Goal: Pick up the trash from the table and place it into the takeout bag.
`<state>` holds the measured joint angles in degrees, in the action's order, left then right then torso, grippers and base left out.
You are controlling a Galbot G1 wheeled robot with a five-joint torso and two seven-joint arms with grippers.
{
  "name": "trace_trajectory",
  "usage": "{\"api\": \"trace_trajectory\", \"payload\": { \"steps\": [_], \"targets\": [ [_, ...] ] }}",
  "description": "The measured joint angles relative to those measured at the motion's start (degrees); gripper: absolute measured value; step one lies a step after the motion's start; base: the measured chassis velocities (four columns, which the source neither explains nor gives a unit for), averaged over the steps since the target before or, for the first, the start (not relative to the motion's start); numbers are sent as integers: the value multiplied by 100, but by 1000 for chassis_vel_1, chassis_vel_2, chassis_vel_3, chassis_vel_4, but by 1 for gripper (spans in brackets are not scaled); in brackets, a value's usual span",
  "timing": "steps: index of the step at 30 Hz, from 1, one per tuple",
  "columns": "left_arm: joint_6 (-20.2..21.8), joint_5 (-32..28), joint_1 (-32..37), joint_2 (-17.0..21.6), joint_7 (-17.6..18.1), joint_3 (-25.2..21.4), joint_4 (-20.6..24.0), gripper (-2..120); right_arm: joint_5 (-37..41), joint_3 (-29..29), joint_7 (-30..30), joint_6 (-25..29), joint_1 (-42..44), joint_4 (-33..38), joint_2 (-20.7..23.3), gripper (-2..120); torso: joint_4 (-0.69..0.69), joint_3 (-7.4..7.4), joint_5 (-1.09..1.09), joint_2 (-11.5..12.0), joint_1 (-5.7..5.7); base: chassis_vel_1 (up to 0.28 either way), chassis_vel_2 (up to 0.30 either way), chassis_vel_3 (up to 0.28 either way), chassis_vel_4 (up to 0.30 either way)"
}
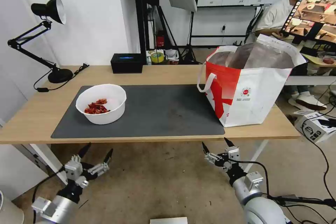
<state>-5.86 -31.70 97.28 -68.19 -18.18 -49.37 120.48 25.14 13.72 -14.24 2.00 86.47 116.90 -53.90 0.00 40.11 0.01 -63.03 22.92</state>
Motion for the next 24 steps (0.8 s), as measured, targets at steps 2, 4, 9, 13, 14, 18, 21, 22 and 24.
{"api": "trace_trajectory", "payload": {
  "steps": [2, 4, 9, 13, 14, 18, 21, 22, 24],
  "targets": [
    [248, -229, -95, 199, 277, -71, 160, 100, 0, 0, 0, 0, 0, 0, 0, 100, 1, 0, 0, 0, 0, 0, 0, 0, 0],
    [422, -455, -216, 406, 601, -101, 257, 100, 1, 0, 0, 0, 0, 1, 1, 100, 1, 0, 0, 0, 0, 0, 0, 0, 0],
    [1223, -1804, -874, 1451, 1929, -194, 407, 100, 2, 2, 0, 0, -1, 4, 1, 100, 0, 0, -2, 0, 0, 0, 0, 0, 0],
    [1621, -2671, -1173, 1964, 2484, -241, 391, 100, 4, 3, 1, 0, -1, 5, 1, 100, 0, 0, -2, 0, 0, 0, 0, 0, 0],
    [1770, -2937, -1249, 2126, 2675, -261, 367, 100, 4, 3, 2, 0, -1, 6, 1, 100, -1, 0, -2, 0, 0, 0, 0, 0, 0],
    [2170, -3673, -1416, 2513, 3071, -367, 333, 100, 5, 4, 2, 0, -1, 7, 1, 100, -1, 0, -2, 0, 1, 0, 0, 0, 0],
    [2420, -4006, -1453, 2710, 3219, -530, 241, 100, 5, 5, 2, 0, -1, 7, 1, 100, -1, 0, 0, 1, 1, 0, 0, 0, 0],
    [2625, -4194, -1527, 2843, 3318, -605, 105, 100, 6, 5, 2, 0, -1, 7, 1, 100, 1, 0, -1, 0, 0, 0, 0, 0, 0],
    [2793, -4283, -1568, 2945, 3373, -649, -24, 100, 7, 5, 3, 0, -1, 7, 1, 100, 0, 0, -1, 0, 0, 0, 0, 0, 0]
  ]
}}
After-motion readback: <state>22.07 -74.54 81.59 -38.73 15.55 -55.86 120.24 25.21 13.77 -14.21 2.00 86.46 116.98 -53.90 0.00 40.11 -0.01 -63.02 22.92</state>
